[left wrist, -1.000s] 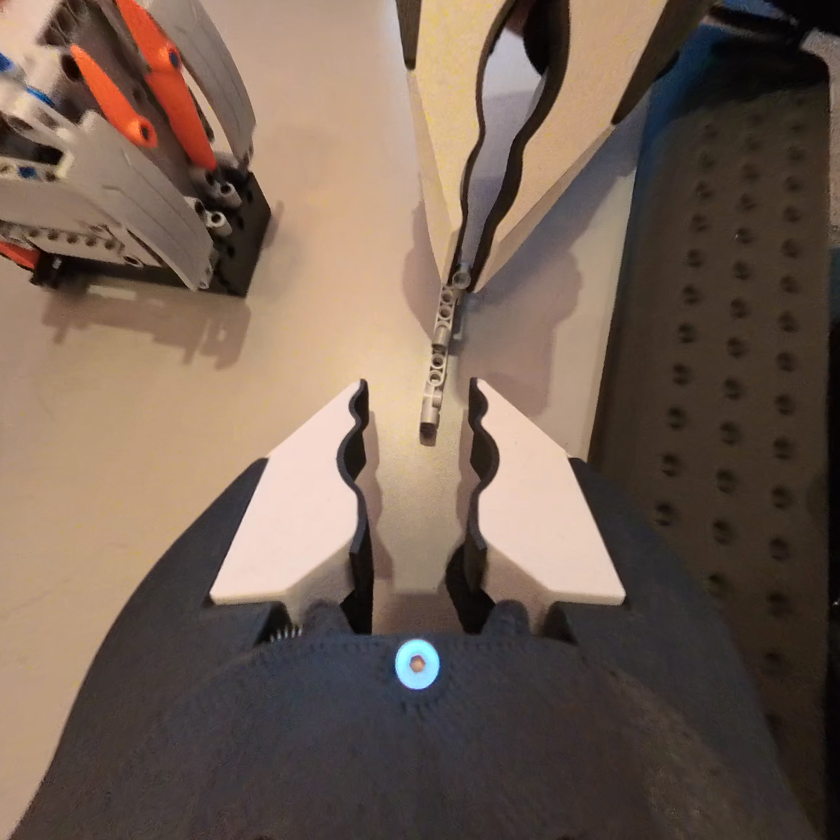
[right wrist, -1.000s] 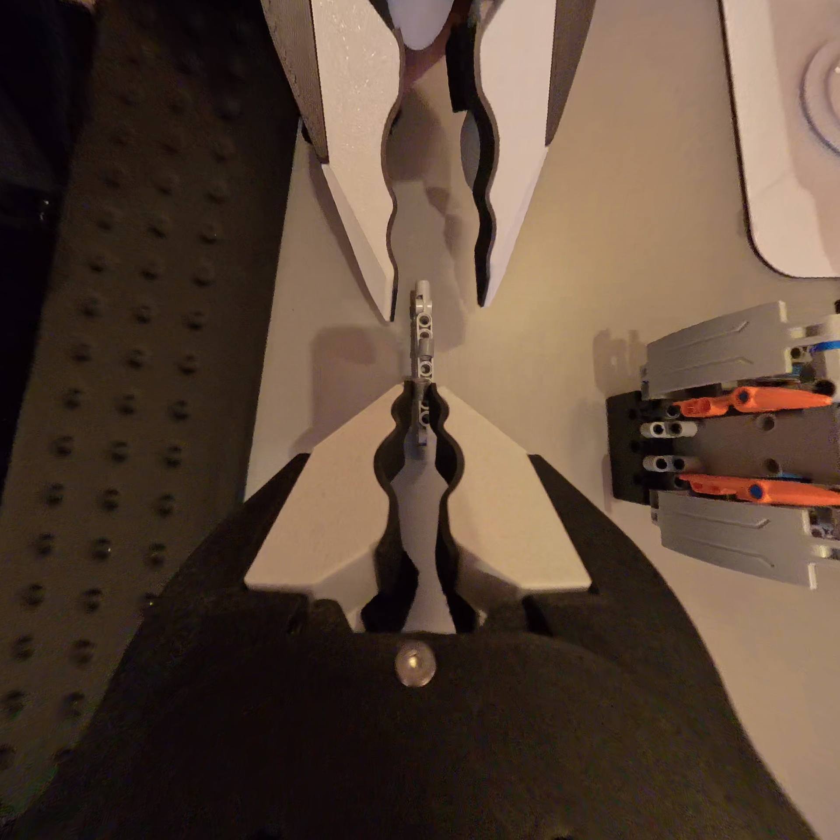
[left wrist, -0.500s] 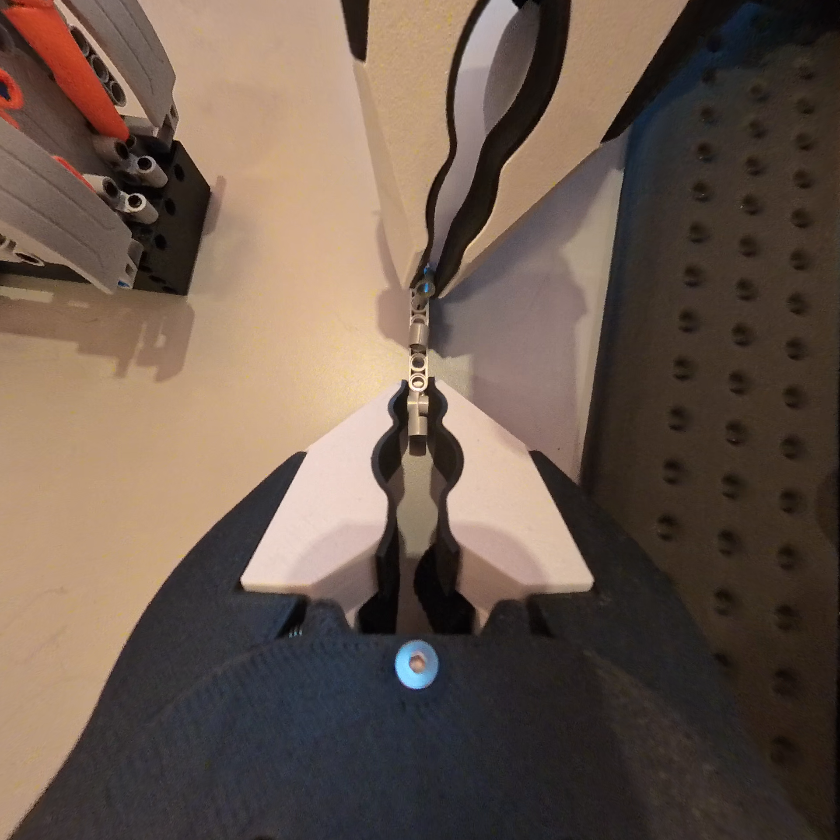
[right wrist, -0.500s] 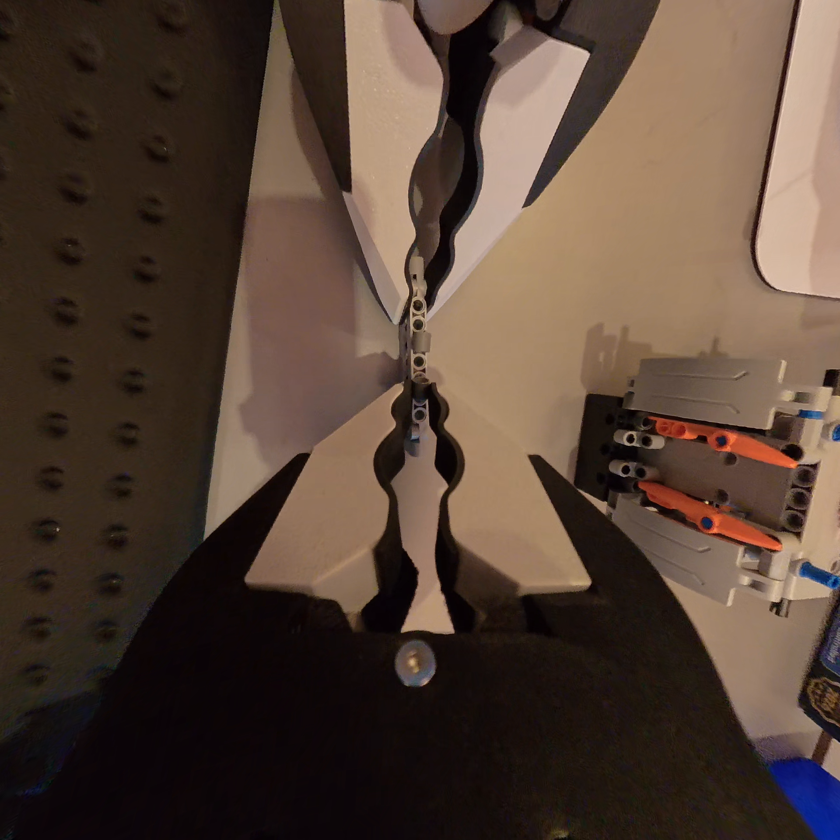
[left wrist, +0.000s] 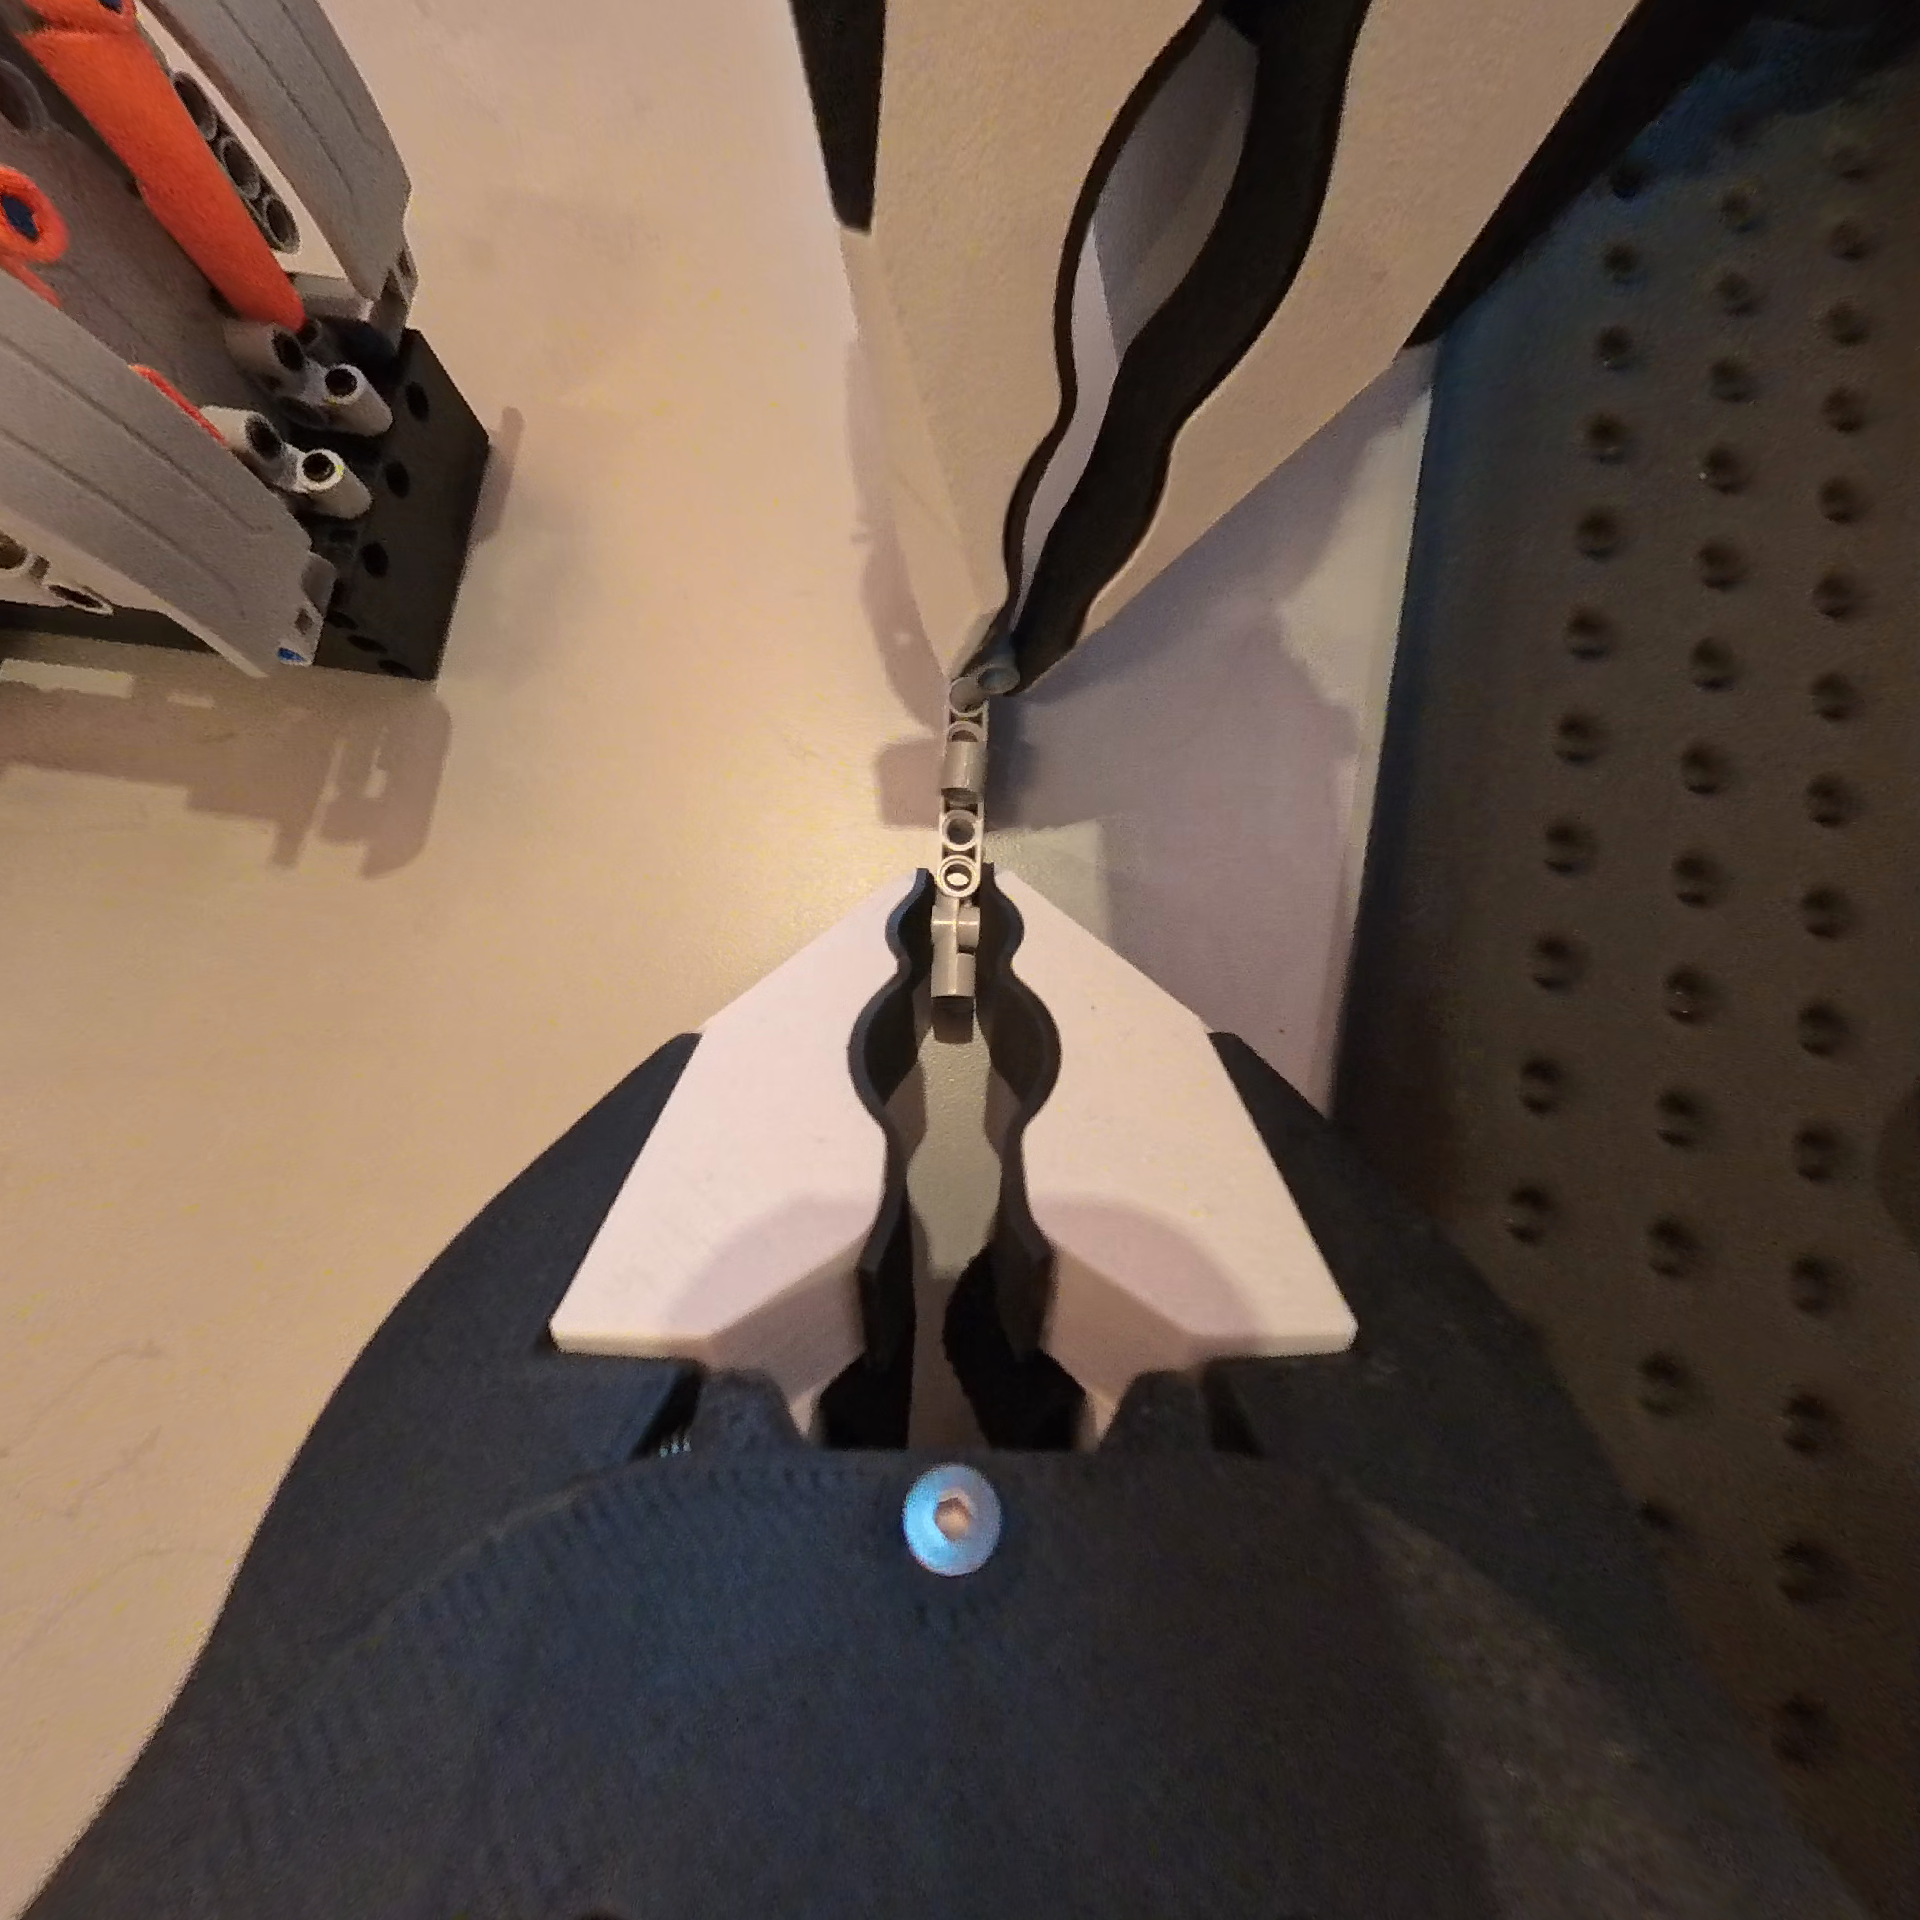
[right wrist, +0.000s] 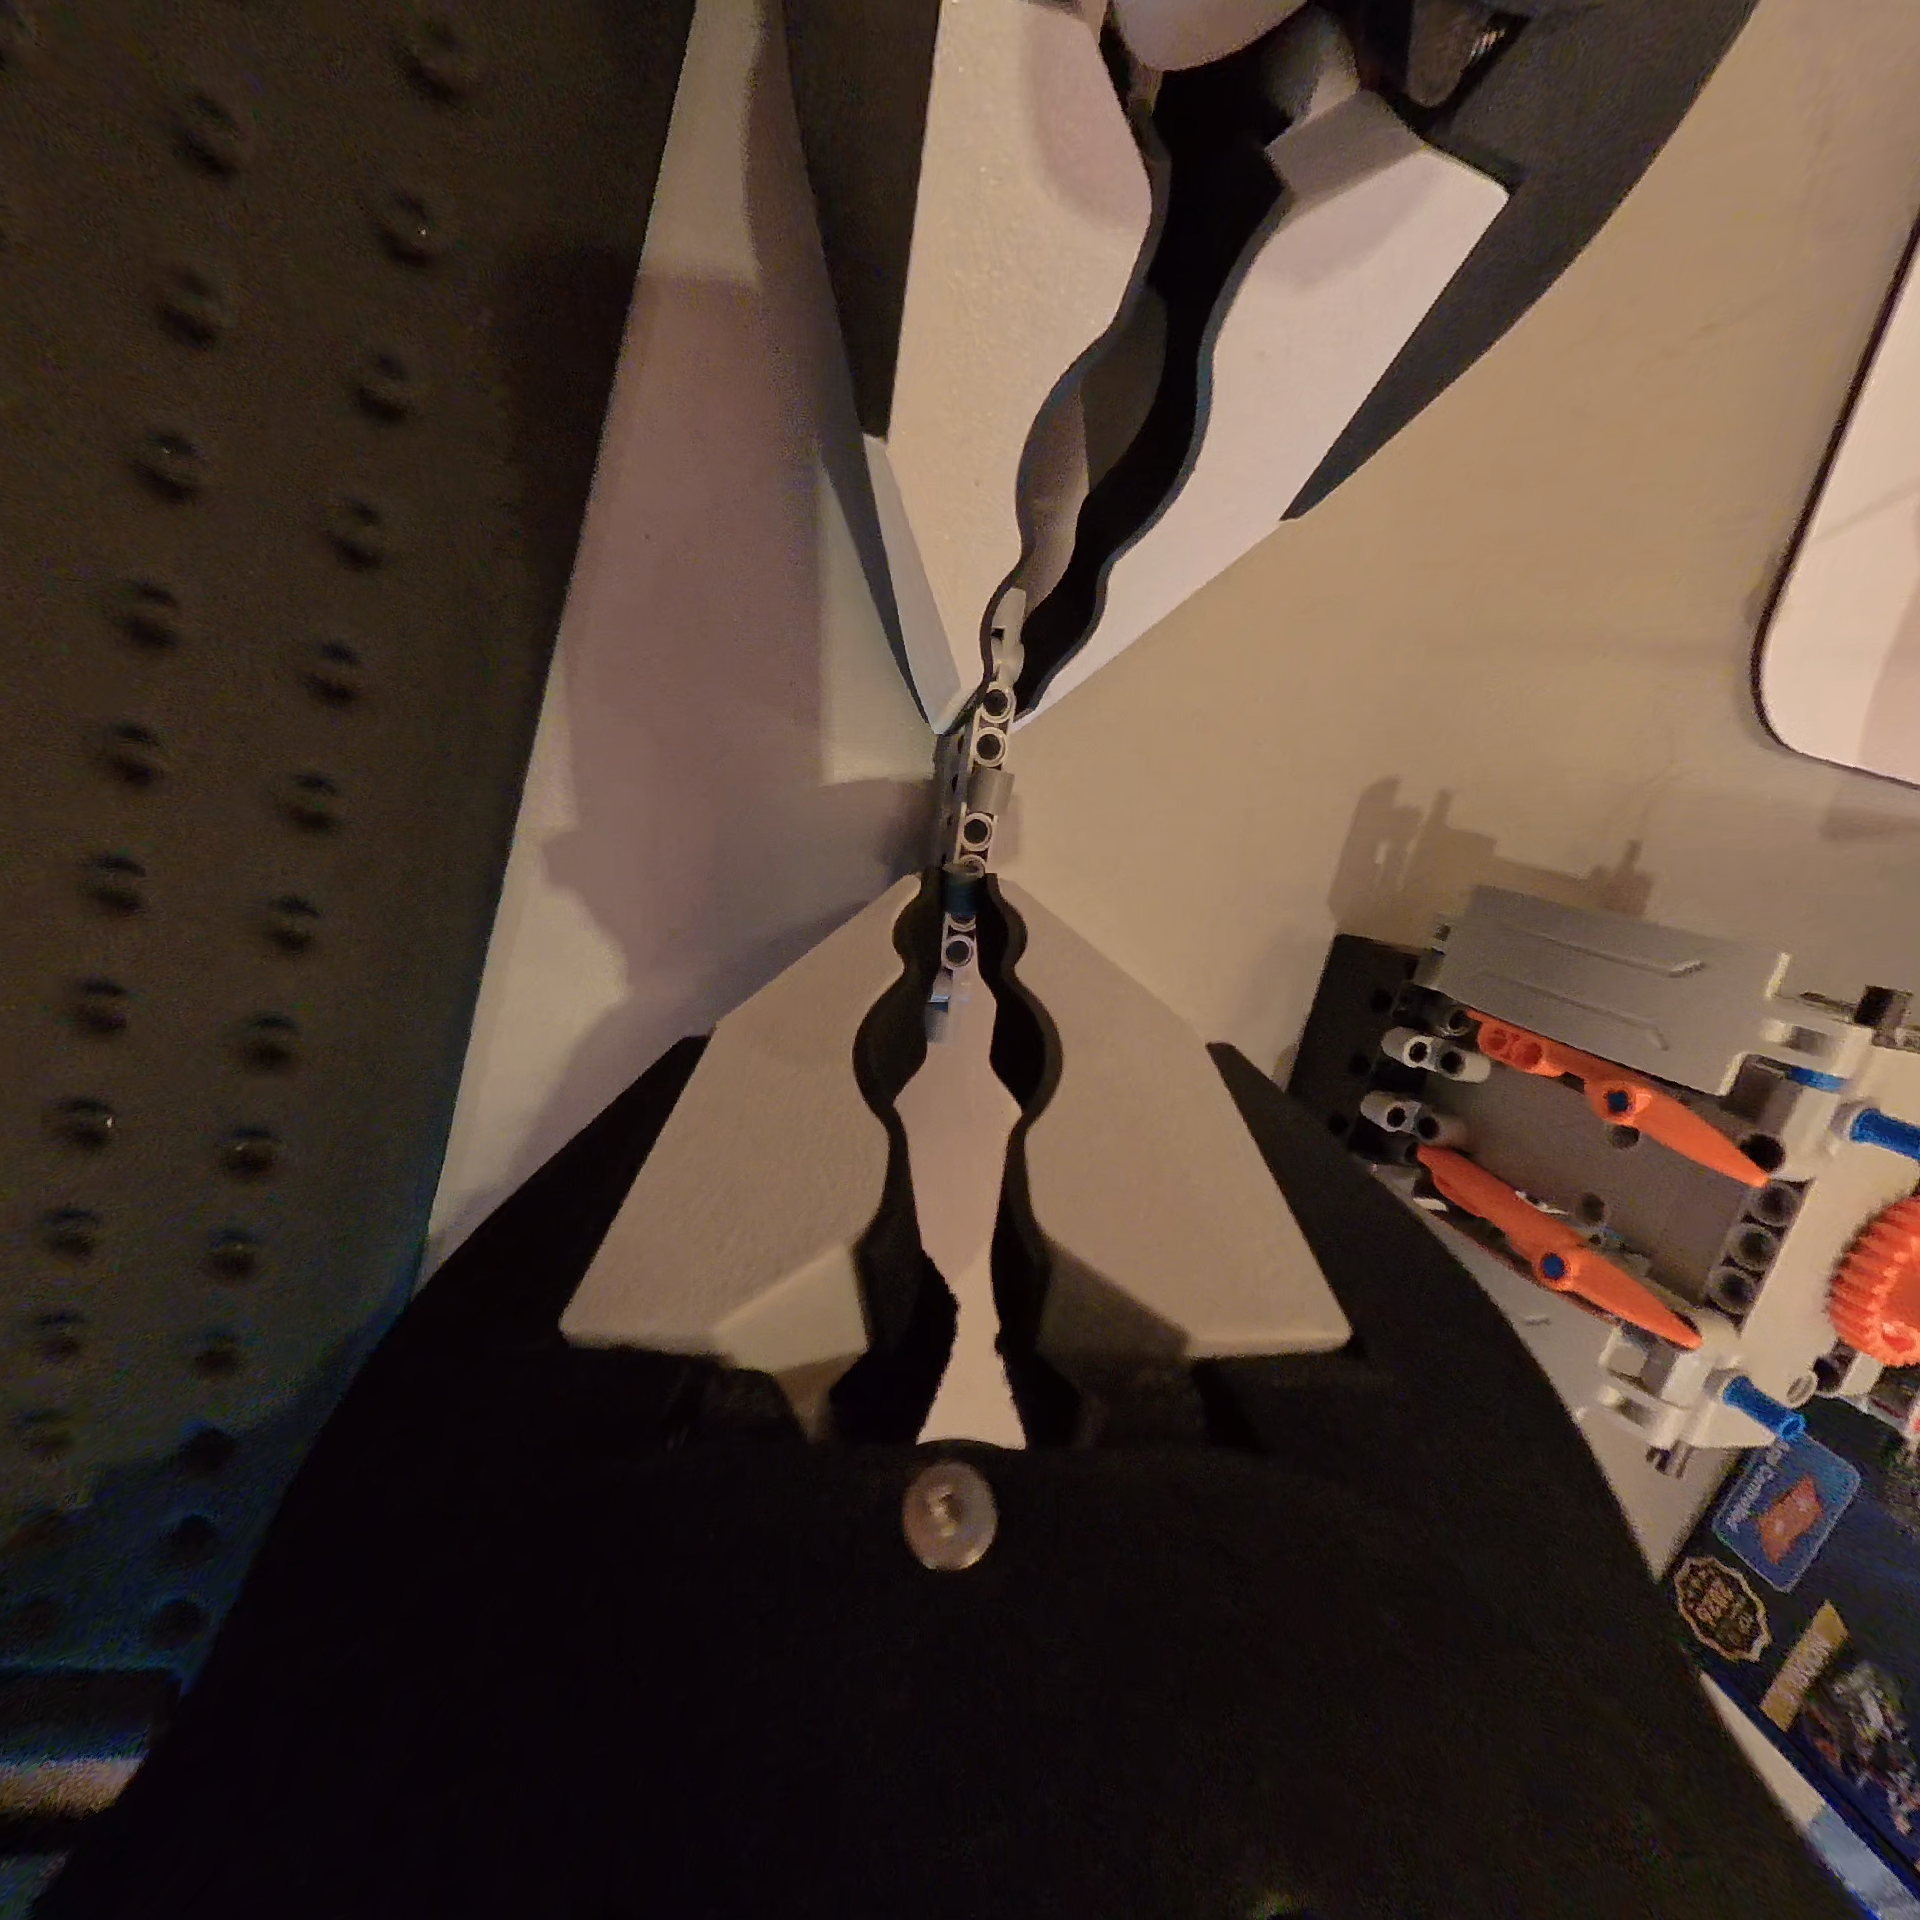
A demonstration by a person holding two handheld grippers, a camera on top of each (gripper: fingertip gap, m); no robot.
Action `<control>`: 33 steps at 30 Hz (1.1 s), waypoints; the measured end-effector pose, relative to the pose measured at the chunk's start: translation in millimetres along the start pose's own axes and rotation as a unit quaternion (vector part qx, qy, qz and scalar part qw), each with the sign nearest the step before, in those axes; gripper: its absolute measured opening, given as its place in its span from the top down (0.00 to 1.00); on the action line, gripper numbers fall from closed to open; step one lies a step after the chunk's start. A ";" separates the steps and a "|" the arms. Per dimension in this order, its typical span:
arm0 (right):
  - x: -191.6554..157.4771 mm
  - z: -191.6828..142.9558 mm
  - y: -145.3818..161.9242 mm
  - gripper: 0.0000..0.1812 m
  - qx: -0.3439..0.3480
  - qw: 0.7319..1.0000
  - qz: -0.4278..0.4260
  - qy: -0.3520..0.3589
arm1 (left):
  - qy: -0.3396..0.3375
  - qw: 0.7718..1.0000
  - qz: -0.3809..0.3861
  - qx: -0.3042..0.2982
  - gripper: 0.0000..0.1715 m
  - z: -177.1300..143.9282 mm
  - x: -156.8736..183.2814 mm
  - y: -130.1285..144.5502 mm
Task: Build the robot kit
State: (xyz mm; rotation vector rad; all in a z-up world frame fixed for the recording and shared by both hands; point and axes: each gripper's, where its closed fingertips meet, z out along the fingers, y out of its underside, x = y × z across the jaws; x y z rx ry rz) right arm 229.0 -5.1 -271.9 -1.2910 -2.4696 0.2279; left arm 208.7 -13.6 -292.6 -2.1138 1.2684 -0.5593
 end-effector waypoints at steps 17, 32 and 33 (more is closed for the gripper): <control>-1.7 -0.4 -1.0 0.98 0.006 0.991 0.009 -0.136 | 0.002 1.000 -0.001 0.004 0.97 0.2 -0.4 -0.4; -3.9 -1.4 -0.3 0.98 -0.014 0.979 0.005 -0.203 | -0.003 1.000 0.007 0.003 0.97 0.8 0.5 -0.6; -3.9 -1.4 -0.4 0.98 -0.014 0.979 0.006 -0.206 | -0.001 1.000 0.004 0.004 0.97 0.7 0.5 -0.6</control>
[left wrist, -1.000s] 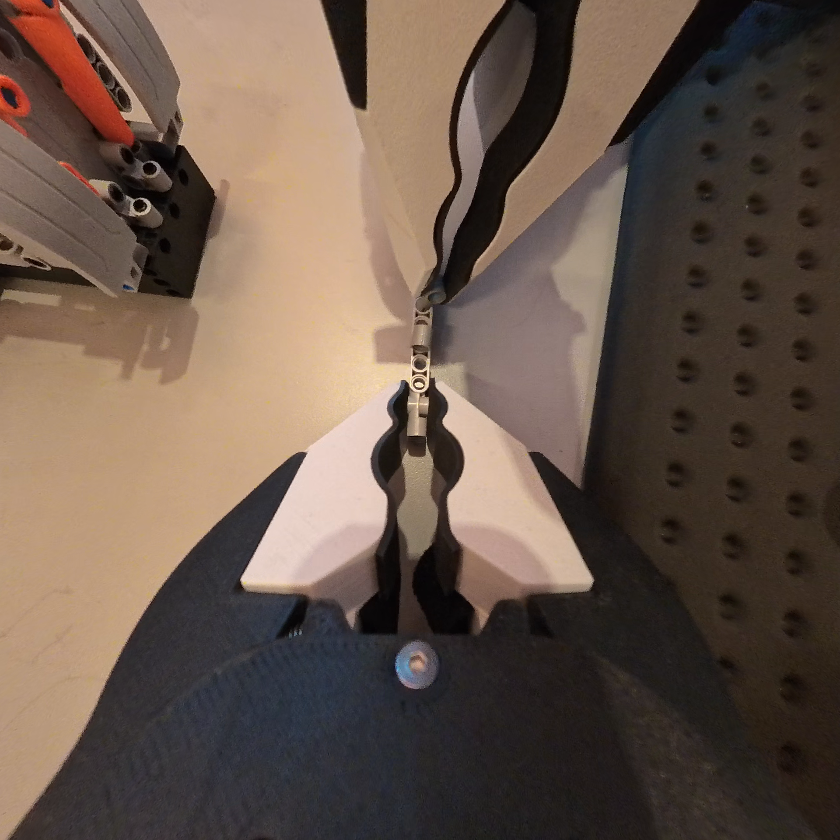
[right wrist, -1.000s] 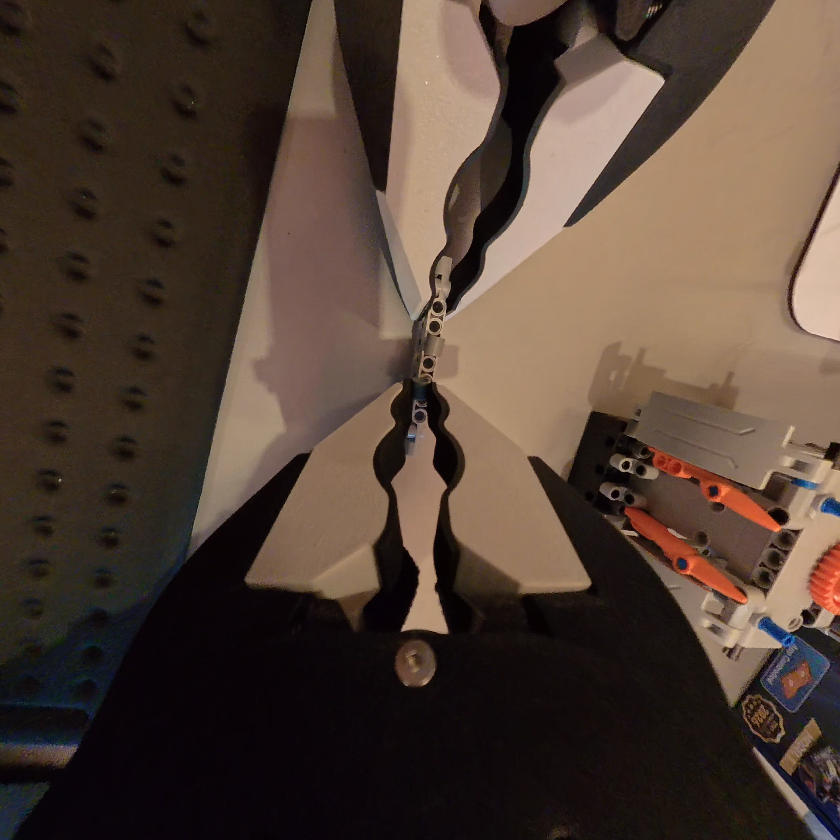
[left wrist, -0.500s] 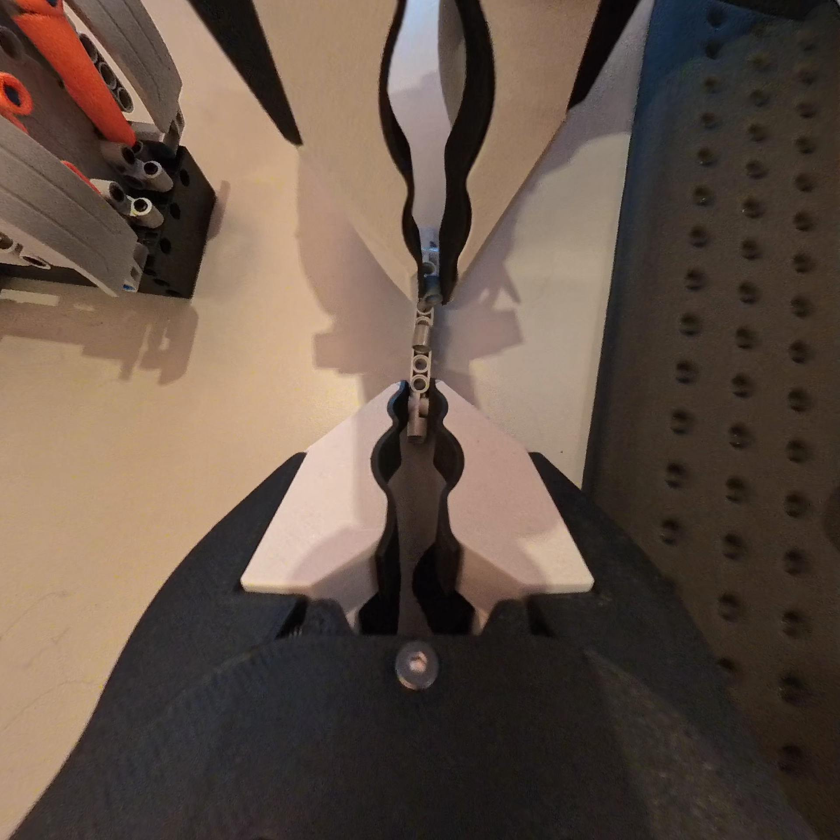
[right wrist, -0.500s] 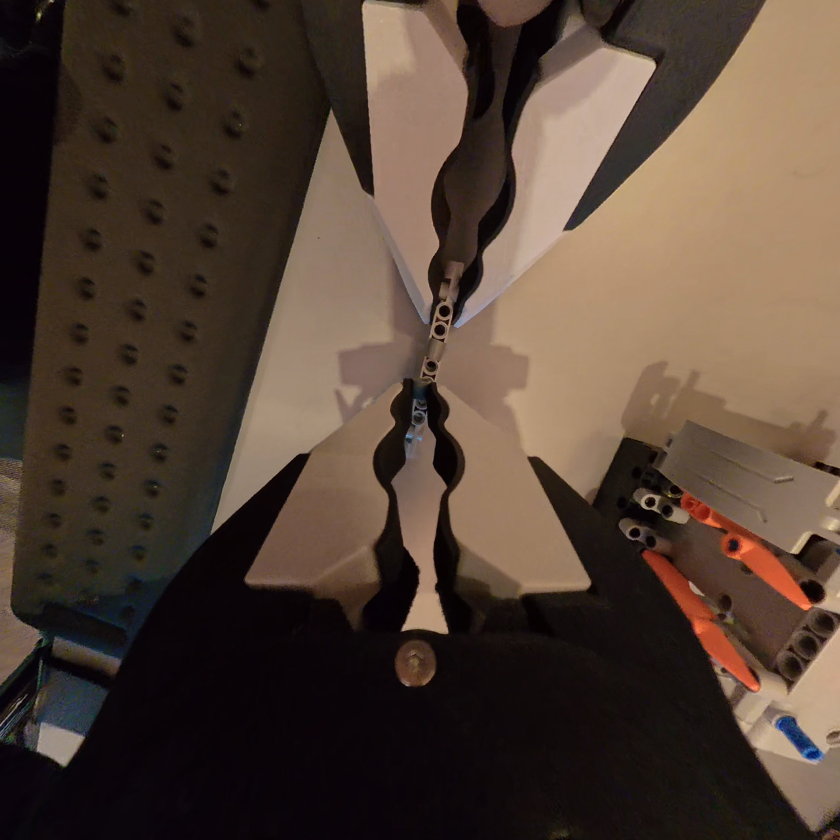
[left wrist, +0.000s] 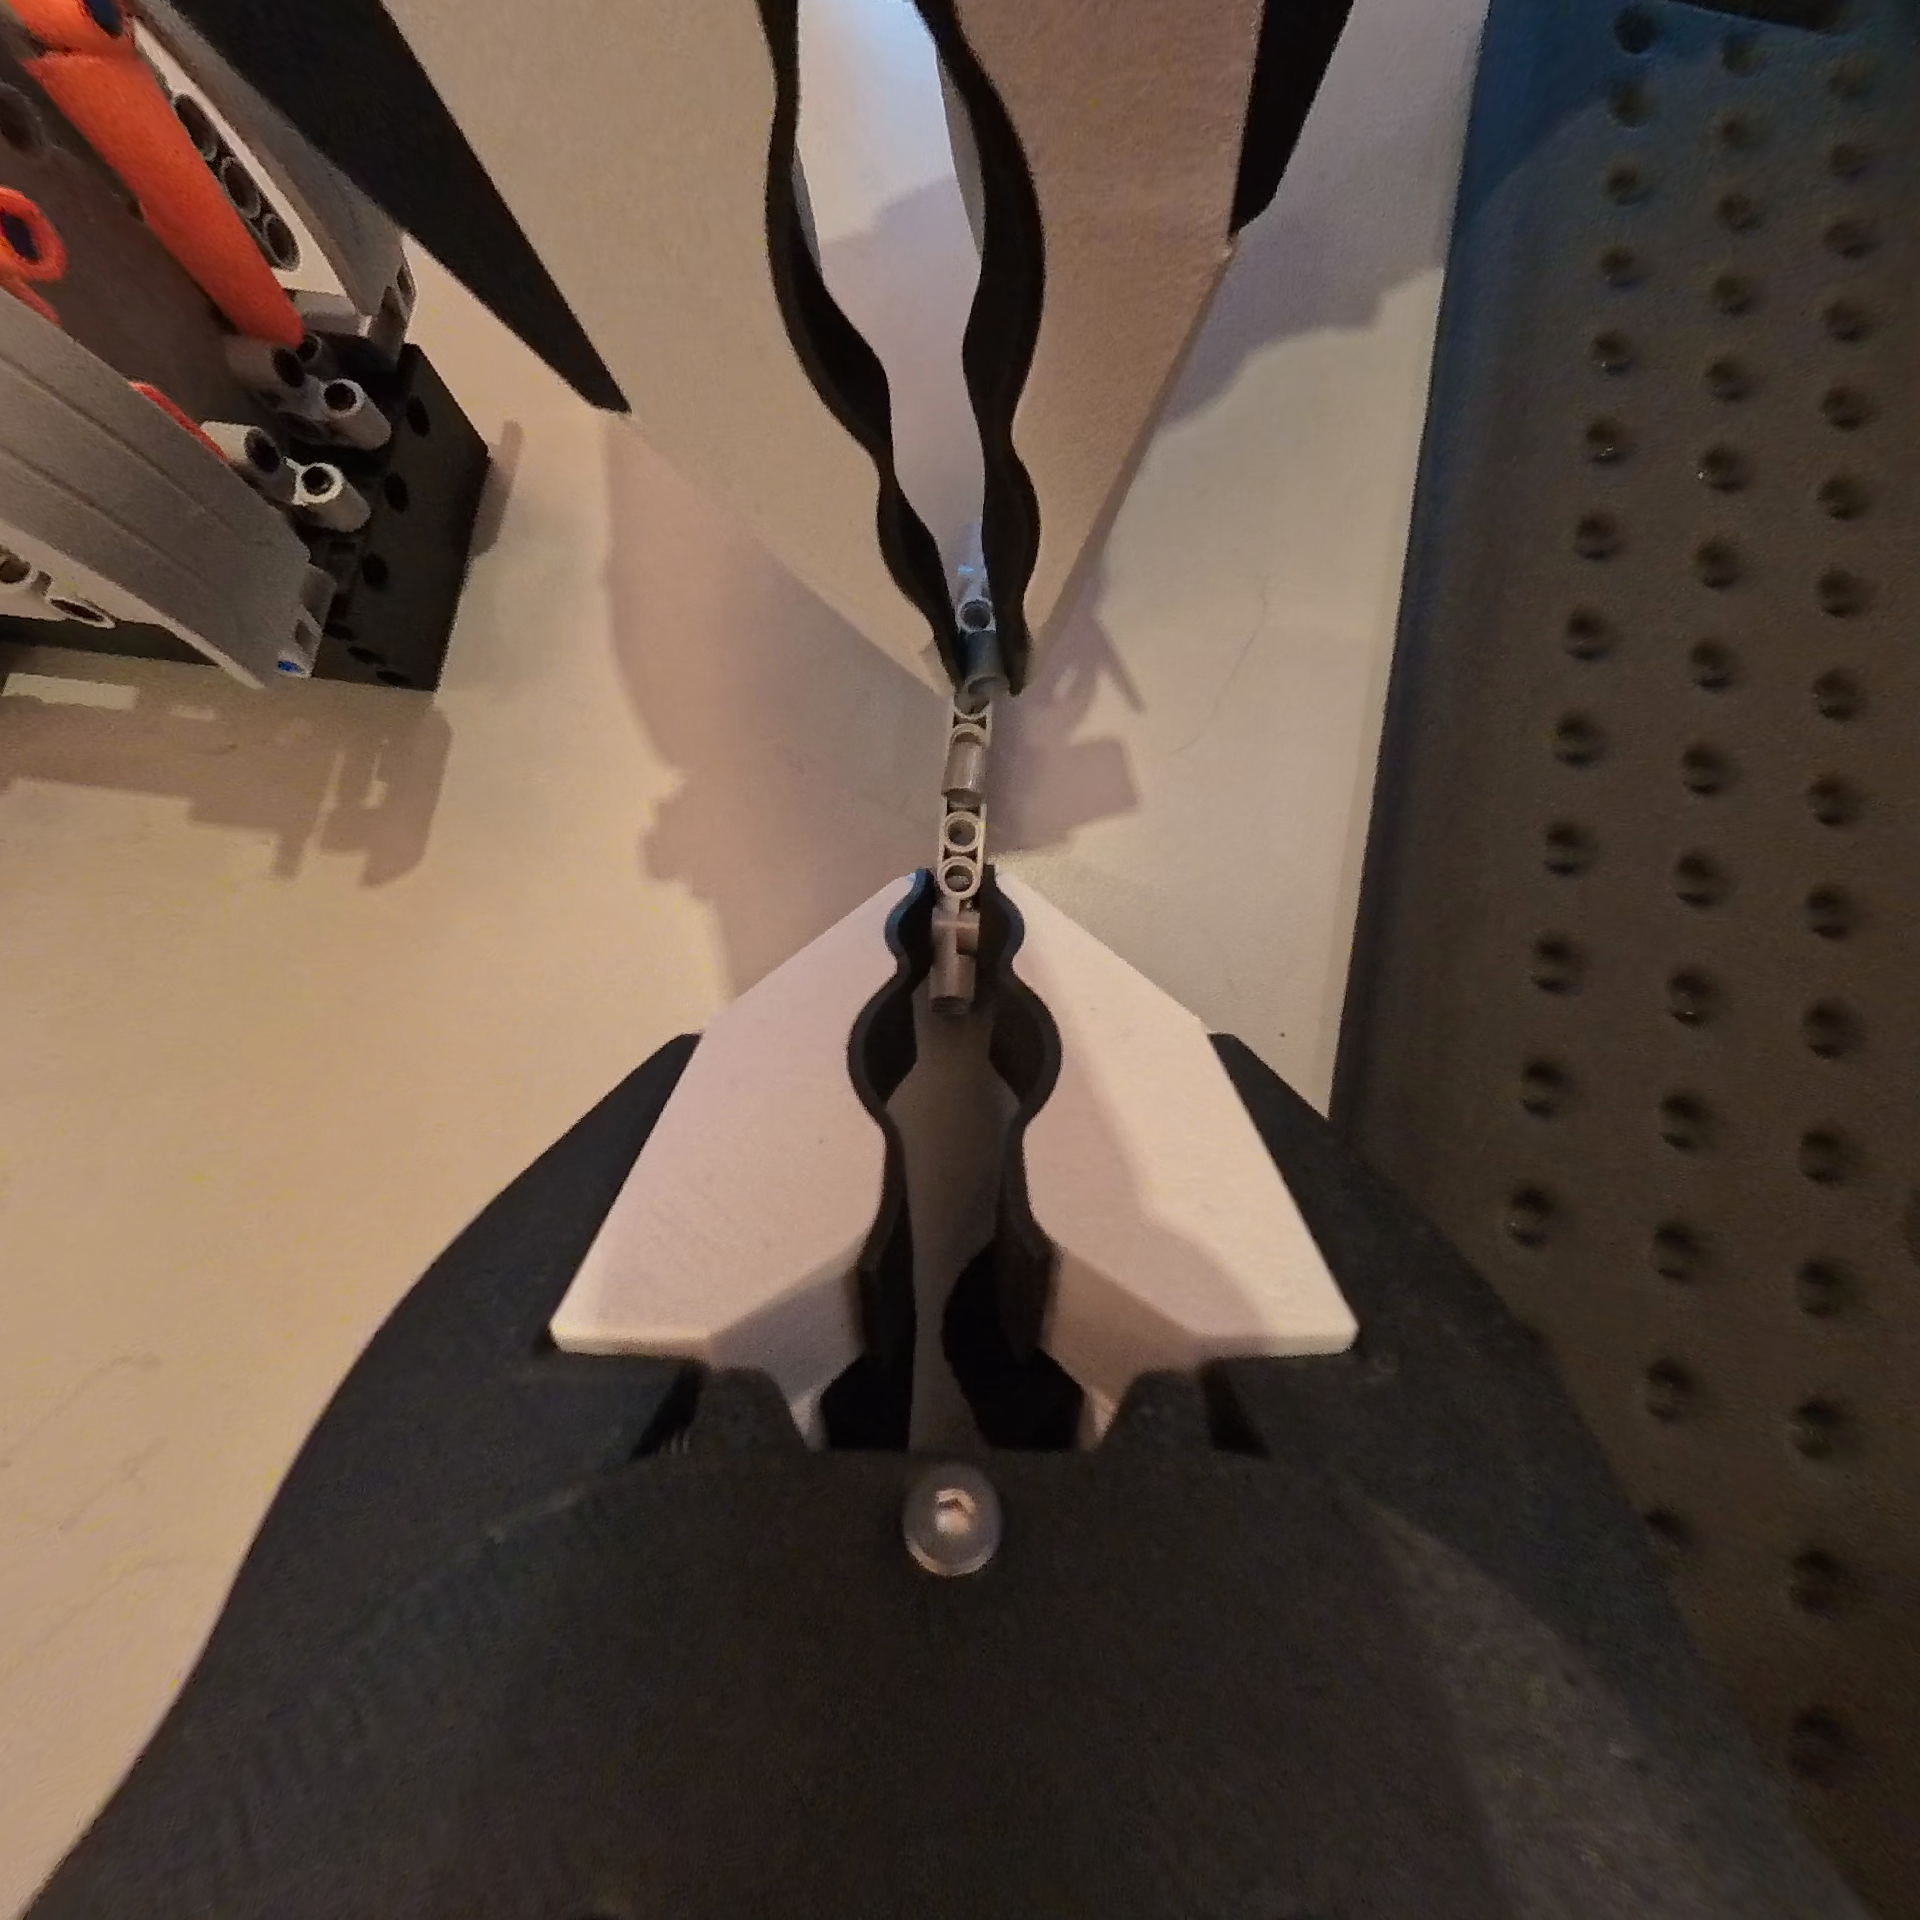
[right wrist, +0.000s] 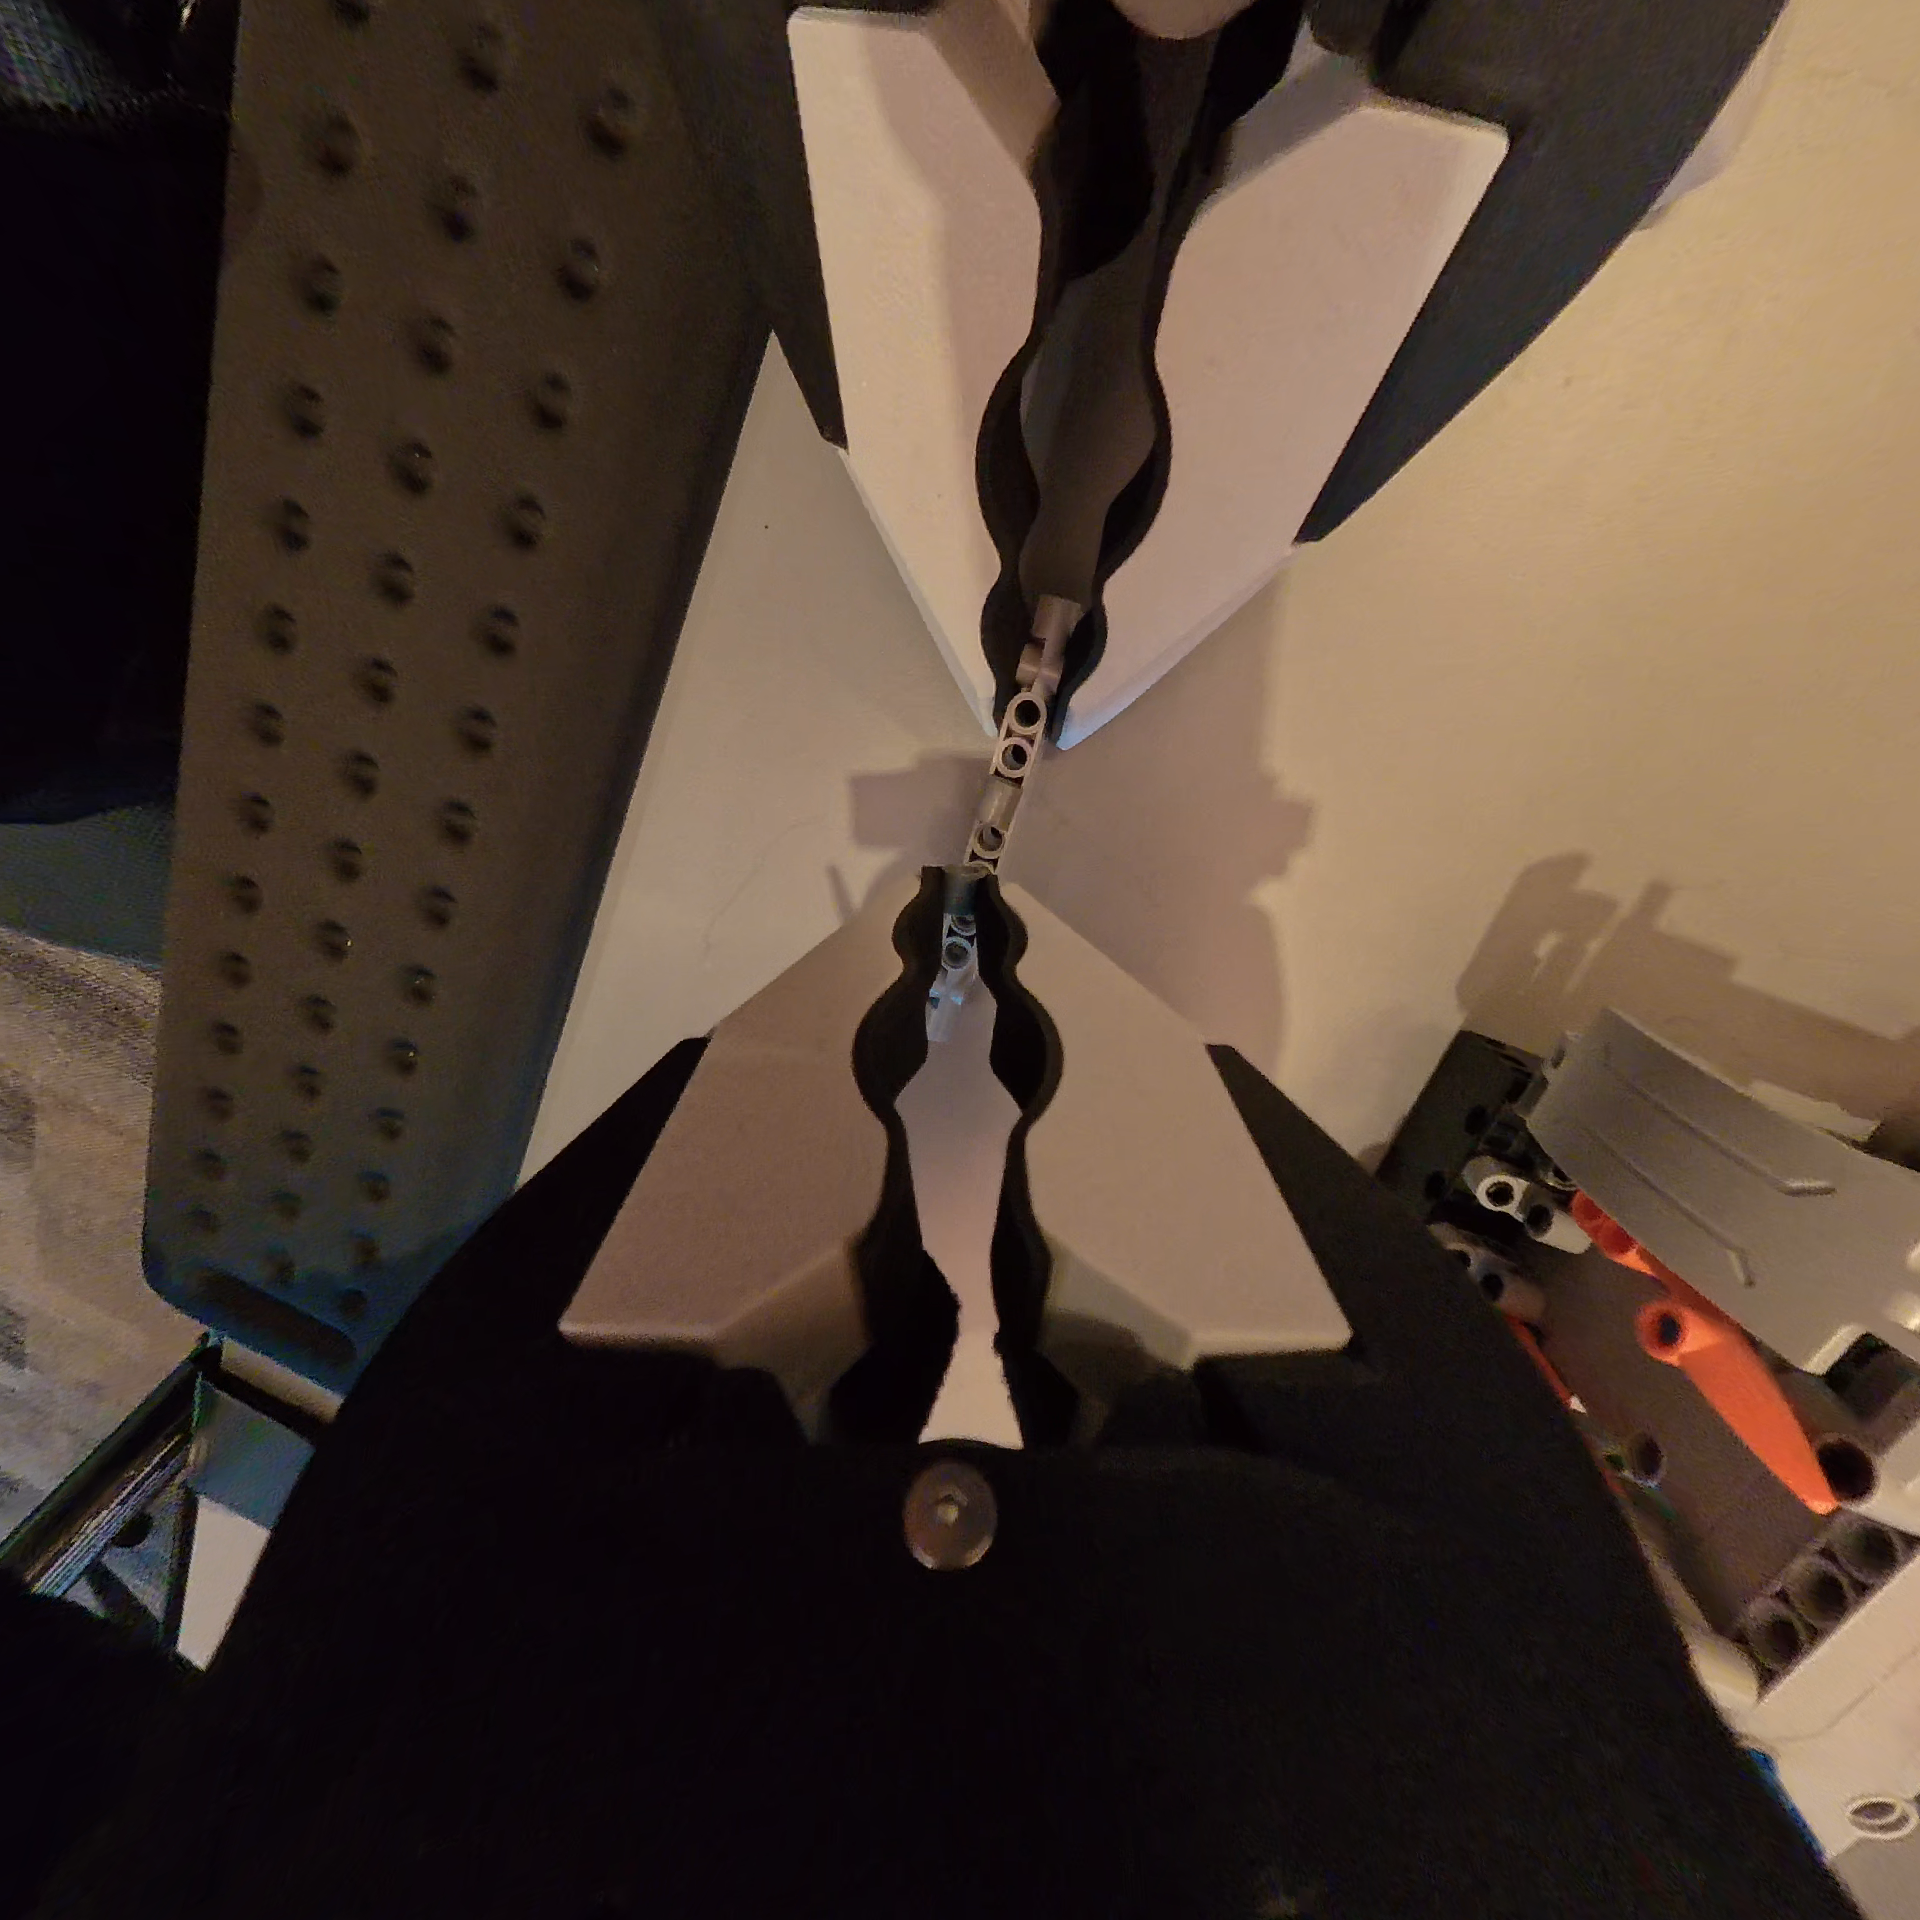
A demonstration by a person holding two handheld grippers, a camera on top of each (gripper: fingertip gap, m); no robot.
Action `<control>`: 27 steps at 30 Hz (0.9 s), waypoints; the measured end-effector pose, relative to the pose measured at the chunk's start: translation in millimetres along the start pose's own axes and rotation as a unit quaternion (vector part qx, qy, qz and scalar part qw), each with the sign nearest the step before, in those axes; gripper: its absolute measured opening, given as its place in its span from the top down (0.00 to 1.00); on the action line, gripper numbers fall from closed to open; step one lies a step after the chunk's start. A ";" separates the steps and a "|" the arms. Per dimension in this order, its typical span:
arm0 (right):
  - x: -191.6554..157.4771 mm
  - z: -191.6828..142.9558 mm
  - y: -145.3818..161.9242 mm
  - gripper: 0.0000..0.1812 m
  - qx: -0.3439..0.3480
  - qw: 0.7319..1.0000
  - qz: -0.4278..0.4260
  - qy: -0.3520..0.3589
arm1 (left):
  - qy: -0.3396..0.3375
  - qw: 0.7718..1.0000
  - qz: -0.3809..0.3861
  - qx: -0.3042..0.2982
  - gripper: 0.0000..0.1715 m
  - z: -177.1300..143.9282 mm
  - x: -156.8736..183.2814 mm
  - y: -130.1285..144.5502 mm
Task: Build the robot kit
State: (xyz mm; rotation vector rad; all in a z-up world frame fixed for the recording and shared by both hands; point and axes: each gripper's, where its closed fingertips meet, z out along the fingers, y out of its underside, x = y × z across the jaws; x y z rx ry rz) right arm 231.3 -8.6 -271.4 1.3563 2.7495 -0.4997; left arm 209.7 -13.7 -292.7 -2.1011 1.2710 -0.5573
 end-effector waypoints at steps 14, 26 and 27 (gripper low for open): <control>-0.2 -0.7 -0.9 0.98 0.028 0.996 0.041 -0.068 | -0.010 1.000 0.013 -0.003 0.97 0.3 -0.2 -0.4; -3.2 0.5 -1.7 0.98 0.037 0.999 0.023 0.008 | -0.007 1.000 0.011 -0.002 0.96 0.7 0.2 -0.7; -2.7 0.4 -1.6 0.98 0.036 0.999 0.024 0.015 | -0.008 1.000 0.012 -0.002 0.96 0.7 0.1 -0.6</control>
